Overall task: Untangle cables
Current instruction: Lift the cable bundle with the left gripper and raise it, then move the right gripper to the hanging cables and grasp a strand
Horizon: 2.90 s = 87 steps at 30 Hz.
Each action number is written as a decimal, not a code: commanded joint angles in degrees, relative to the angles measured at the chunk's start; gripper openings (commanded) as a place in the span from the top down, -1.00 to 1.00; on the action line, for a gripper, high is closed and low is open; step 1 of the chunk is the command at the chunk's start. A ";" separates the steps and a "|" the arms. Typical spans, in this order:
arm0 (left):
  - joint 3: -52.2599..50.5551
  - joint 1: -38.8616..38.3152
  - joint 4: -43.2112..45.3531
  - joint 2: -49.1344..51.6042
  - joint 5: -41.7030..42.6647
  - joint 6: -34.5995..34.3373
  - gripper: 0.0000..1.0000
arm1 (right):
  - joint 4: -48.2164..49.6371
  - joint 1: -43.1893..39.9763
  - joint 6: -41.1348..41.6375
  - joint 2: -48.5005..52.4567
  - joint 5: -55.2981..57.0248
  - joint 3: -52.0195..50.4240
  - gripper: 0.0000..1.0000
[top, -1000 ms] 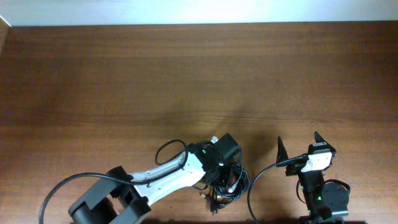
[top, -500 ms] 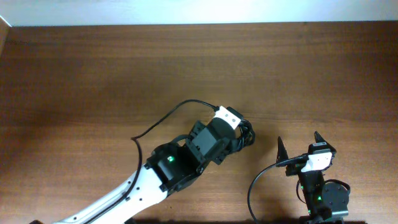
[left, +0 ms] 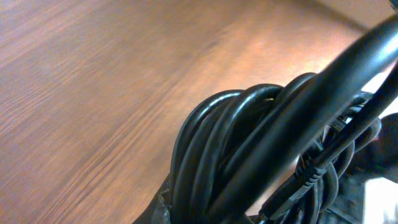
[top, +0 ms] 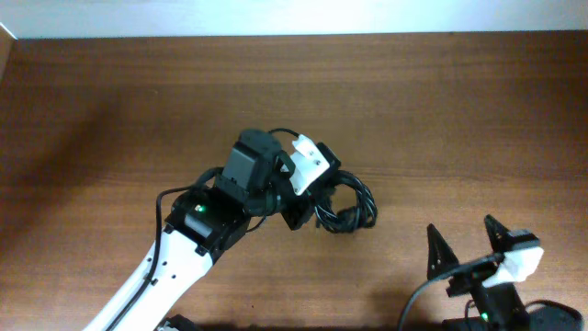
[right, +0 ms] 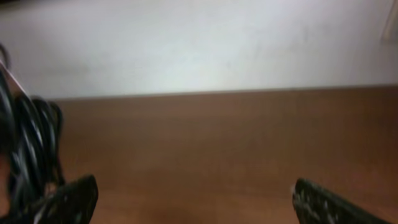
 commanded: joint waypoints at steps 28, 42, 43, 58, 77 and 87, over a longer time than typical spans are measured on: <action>1.57 0.04 2.32 -0.92 45.90 28.48 1.00 | -22.88 -0.33 0.96 15.85 -41.13 23.28 -0.98; 1.57 0.02 7.52 -0.90 44.76 28.50 1.00 | -17.77 -0.33 0.92 15.85 -38.53 21.62 -0.98; 1.57 0.02 7.54 -0.90 46.75 28.50 1.00 | -17.11 -0.33 0.94 15.93 -35.93 21.62 -0.98; 1.57 -3.34 11.17 1.03 43.69 31.52 1.00 | -16.46 -0.33 3.30 24.30 -47.19 21.62 -0.98; 1.57 -11.17 19.80 2.73 43.06 22.60 1.00 | -21.97 -0.33 3.32 28.50 -21.88 21.59 -0.75; 1.57 -12.39 13.22 2.58 43.95 18.36 1.00 | -28.70 -0.35 11.50 38.73 10.25 21.62 -0.28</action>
